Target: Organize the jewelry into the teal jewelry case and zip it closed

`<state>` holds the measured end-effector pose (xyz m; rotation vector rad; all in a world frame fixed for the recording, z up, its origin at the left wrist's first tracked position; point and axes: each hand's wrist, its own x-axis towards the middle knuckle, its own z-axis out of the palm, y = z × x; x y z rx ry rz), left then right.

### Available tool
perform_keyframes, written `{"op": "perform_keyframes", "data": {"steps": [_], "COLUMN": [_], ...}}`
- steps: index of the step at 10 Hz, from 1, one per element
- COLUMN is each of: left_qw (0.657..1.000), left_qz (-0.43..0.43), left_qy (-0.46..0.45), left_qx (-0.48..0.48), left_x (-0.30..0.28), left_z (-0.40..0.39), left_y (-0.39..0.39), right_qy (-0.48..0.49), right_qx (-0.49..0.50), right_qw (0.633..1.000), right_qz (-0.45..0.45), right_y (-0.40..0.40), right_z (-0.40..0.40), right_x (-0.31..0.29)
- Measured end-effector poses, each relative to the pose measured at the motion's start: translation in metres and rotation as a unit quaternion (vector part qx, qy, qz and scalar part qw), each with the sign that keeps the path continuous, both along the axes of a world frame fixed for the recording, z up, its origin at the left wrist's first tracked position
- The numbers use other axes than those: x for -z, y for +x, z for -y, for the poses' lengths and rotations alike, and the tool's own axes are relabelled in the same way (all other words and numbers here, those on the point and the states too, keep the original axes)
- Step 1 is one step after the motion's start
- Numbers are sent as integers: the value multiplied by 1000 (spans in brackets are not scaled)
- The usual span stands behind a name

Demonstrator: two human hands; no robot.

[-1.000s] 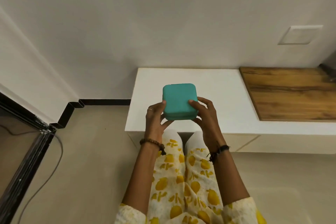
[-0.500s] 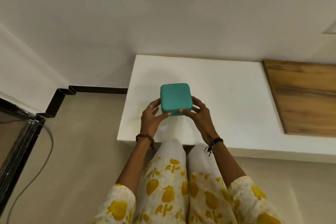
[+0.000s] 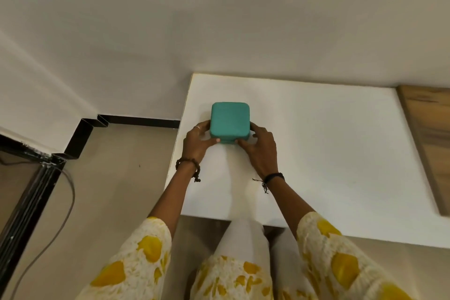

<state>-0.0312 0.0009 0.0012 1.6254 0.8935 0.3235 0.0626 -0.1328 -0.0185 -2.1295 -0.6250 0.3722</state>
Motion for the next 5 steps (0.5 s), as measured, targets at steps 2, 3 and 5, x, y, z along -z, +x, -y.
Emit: {"op": "perform_keyframes", "data": {"steps": [2,3,5], "left_qw": [998,995,973], "left_qz": [-33,-67,-138], "left_qy": [52,62,184], "left_qx": [28,27,-5], "left_x": [9,10,-2], "left_z": [-19,-14,46], "left_y": [18,18,-18], "right_qy": [-13,-50,-155], "right_qx": [-14,-41,-51], "right_qw": [1000,998,985], "right_qz": [2,-14,51], "right_y": [17,16,-8], "right_z": [-24,-20,38], "right_x": [4,-2,-29]}}
